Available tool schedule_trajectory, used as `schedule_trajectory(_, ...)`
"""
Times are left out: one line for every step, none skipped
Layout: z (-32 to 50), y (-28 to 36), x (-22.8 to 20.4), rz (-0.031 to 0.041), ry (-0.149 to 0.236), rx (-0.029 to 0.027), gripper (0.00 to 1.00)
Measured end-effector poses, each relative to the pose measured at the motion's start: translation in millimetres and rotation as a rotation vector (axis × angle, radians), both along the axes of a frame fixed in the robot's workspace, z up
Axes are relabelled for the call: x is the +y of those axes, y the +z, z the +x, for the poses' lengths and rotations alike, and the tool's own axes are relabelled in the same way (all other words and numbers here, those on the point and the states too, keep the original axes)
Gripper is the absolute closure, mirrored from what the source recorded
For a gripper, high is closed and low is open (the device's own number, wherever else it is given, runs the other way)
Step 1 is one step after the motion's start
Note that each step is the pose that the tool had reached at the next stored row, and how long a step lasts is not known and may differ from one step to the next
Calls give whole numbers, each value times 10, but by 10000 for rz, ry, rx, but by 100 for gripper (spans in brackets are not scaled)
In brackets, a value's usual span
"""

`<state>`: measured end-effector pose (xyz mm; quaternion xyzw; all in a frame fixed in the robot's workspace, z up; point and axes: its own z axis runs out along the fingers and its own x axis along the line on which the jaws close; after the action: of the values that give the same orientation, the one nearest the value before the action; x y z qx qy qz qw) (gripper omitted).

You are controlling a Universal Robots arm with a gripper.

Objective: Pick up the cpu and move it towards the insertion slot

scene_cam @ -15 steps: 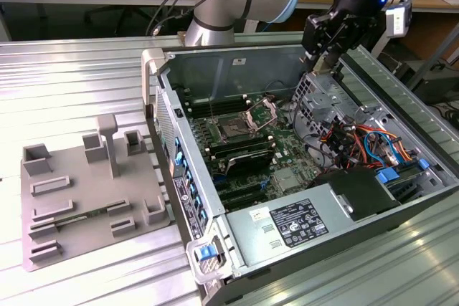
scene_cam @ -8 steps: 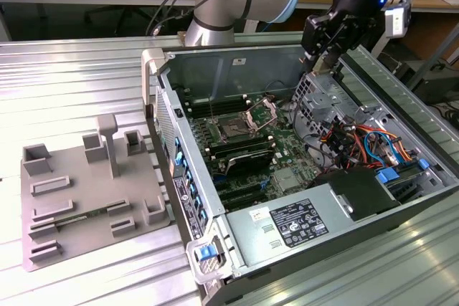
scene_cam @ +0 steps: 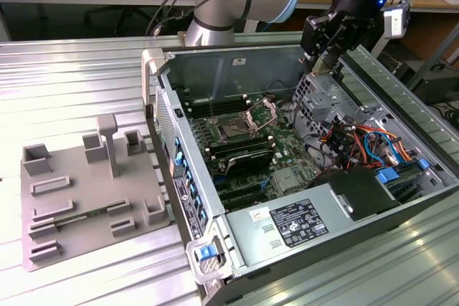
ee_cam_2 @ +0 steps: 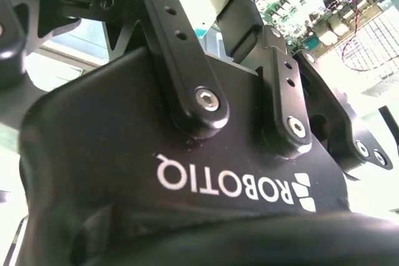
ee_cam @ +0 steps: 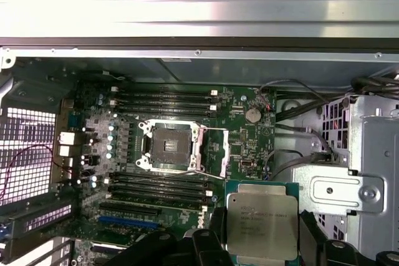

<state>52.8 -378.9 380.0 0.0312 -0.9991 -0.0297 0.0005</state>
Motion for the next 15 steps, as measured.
schedule_trajectory(-1,-2,1,0,-1,0,45)
schedule_trajectory(-2,-5,1,0,-1,0,45)
schedule_trajectory(-7,-7,5,-3,-3,1,45)
schedule_trajectory(-11,-9,7,-2,-2,0,45)
schedule_trajectory(-25,-14,13,-1,0,0,45)
schedule_trajectory(-37,-17,18,-1,-1,0,45)
schedule_trajectory(-46,-21,19,1,-1,0,45)
schedule_trajectory(-49,-22,21,0,-1,0,45)
schedule_trajectory(-54,-23,23,-1,0,0,45)
schedule_trajectory(-58,-25,24,-1,-1,0,45)
schedule_trajectory(-61,-26,26,0,-1,0,45)
schedule_trajectory(-63,-28,28,0,0,0,45)
schedule_trajectory(-65,-29,29,0,0,0,45)
schedule_trajectory(-67,-31,30,0,0,0,45)
schedule_trajectory(-69,-32,32,0,1,1,45)
